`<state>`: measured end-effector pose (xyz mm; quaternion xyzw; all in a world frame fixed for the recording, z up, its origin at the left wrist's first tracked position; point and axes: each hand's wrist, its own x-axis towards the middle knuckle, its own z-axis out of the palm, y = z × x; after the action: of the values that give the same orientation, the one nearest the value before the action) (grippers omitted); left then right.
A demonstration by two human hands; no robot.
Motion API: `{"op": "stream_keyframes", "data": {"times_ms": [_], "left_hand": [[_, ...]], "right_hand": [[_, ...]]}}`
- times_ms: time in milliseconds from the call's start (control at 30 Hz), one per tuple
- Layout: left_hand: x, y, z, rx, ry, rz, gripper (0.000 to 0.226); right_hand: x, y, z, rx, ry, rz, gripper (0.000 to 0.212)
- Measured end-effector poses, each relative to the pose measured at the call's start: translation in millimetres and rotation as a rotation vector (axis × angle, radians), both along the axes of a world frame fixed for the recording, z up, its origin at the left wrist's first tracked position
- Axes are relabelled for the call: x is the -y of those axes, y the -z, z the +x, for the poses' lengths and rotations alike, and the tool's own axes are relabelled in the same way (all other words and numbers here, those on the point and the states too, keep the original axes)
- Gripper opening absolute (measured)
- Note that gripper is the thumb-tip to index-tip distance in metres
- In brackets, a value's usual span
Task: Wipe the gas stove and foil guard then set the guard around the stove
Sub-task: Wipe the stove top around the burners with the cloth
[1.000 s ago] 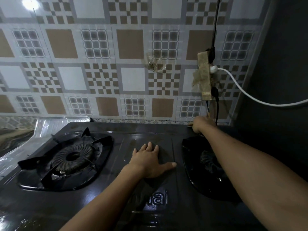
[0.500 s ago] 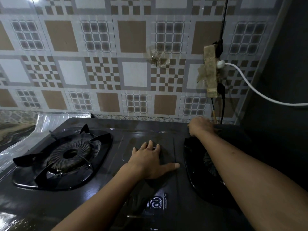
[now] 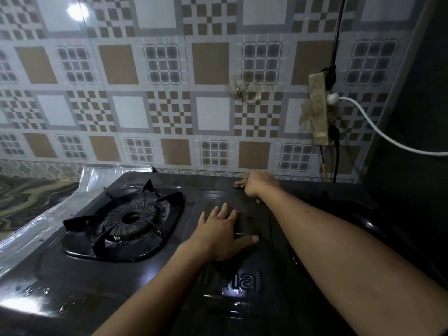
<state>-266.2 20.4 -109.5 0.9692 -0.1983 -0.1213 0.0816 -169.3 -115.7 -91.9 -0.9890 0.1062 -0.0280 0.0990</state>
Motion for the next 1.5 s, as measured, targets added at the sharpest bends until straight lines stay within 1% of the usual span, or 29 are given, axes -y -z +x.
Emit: {"op": "stream_keyframes", "data": {"times_ms": [100, 133, 200, 267, 333, 400, 467, 533, 667, 800, 900, 967, 1167, 1300, 1400, 1500], "left_hand": [[-22, -4, -17, 0.002, -0.031, 0.058, 0.090], [-28, -6, -22, -0.007, -0.034, 0.078, 0.090], [-37, -9, -27, -0.038, -0.030, 0.088, 0.090], [-43, -9, -30, -0.078, -0.036, 0.074, 0.090], [-47, -5, -33, -0.100, -0.043, 0.078, 0.090], [-50, -1, -34, -0.101, -0.037, 0.082, 0.091], [-52, 1, -34, -0.111, -0.031, 0.074, 0.092], [-53, 0, -33, -0.132, -0.032, 0.067, 0.092], [-52, -1, -31, -0.134, -0.033, 0.067, 0.093], [-54, 5, -34, -0.109, -0.029, 0.050, 0.094], [-53, 5, -34, -0.089, -0.027, 0.054, 0.095], [-51, 4, -33, -0.096, -0.021, 0.057, 0.095], [-55, 2, -36, -0.089, 0.014, 0.068, 0.096], [-56, 0, -38, -0.096, 0.016, 0.050, 0.096], [-57, -1, -35, -0.105, 0.026, 0.046, 0.093], [-62, -3, -34, -0.114, 0.033, -0.034, 0.085]], "right_hand": [[3, 2, -1, -0.035, -0.007, 0.068, 0.025], [5, -1, 0, -0.025, -0.007, 0.121, 0.024], [15, -12, 4, 0.032, 0.026, 0.259, 0.023], [32, -29, 9, 0.121, 0.102, 0.349, 0.022], [49, -37, 10, 0.140, 0.177, 0.322, 0.023], [54, -31, 7, 0.059, 0.201, 0.251, 0.026], [45, -12, 5, -0.039, 0.199, 0.168, 0.030], [35, 6, 10, -0.073, 0.204, 0.093, 0.035], [4, 2, 2, -0.087, 0.104, 0.082, 0.037], [-14, 11, -13, -0.017, 0.081, 0.046, 0.038], [-15, 15, -25, 0.042, 0.051, 0.089, 0.035], [-17, 17, -36, 0.059, 0.026, 0.097, 0.038], [-15, 14, -76, 0.058, 0.029, 0.204, 0.043], [-20, 14, -103, 0.039, -0.003, 0.205, 0.043], [-21, 15, -124, 0.041, -0.008, 0.212, 0.042], [-23, 20, -143, 0.055, -0.006, 0.229, 0.043]]}}
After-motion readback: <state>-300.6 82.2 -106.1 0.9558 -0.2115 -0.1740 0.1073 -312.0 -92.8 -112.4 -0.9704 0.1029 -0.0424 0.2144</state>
